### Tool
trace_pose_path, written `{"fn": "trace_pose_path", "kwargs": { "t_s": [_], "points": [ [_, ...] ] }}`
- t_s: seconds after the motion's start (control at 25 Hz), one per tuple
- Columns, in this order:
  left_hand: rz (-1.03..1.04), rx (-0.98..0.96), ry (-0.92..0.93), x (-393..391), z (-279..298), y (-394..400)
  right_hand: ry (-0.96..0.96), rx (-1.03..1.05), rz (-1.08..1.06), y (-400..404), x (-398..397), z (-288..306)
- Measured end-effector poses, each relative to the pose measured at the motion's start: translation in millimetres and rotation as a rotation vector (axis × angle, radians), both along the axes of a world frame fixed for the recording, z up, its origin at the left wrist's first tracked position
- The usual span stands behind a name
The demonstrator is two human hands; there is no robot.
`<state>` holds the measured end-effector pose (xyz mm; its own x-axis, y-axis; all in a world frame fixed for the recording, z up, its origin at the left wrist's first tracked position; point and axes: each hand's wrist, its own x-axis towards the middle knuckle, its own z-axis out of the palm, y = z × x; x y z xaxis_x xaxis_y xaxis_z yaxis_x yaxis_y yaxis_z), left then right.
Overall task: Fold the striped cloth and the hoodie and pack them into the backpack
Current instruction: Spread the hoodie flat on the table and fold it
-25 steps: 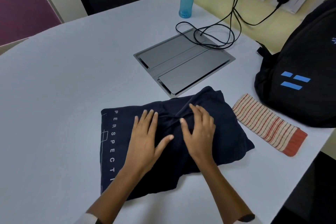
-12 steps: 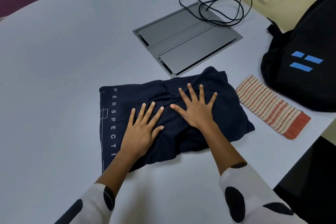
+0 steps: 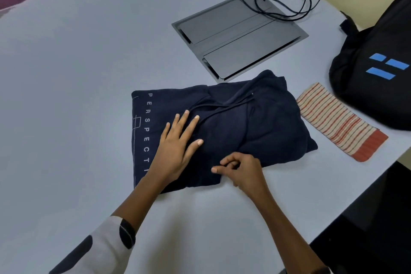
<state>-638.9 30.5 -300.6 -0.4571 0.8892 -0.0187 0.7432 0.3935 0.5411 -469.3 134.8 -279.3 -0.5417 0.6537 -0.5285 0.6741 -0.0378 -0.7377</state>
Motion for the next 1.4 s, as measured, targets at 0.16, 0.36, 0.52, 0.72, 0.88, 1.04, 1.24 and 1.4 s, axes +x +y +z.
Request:
{"fn": "trace_pose_path", "kwargs": {
  "t_s": [0.16,0.36,0.52,0.72,0.88,1.04,1.24,1.4],
  "points": [
    [-0.032,0.08,0.049,15.4,8.0,-35.5,-0.026,-0.071,0.087,-8.4,-9.7,8.8],
    [0.01,0.006,0.225,29.5,-1.8,-42.8,0.399,0.171,0.211,-2.4,-24.4,30.6],
    [0.108,-0.025,0.374,31.8,-4.0,-31.7,0.341,0.882,0.501,2.7,-27.5,14.1],
    [-0.171,-0.068,0.556,44.2,-27.6,-48.7,0.254,1.421,0.565,0.3,-7.5,-41.2],
    [-0.229,-0.157,0.457,43.3,-22.3,-55.4,0.223,1.433,0.509,2.7,4.7,-55.2],
    [-0.267,-0.038,0.218,33.1,0.4,-57.4,0.197,1.32,0.303,-1.7,8.6,-42.0],
    [0.138,-0.01,0.257,-6.6,8.1,-20.9,0.117,1.155,0.226,9.7,-41.5,-6.0],
    [0.254,-0.195,0.311,-38.7,-18.8,-27.6,-0.105,1.094,0.59,3.9,-66.3,-28.7]
  ]
}}
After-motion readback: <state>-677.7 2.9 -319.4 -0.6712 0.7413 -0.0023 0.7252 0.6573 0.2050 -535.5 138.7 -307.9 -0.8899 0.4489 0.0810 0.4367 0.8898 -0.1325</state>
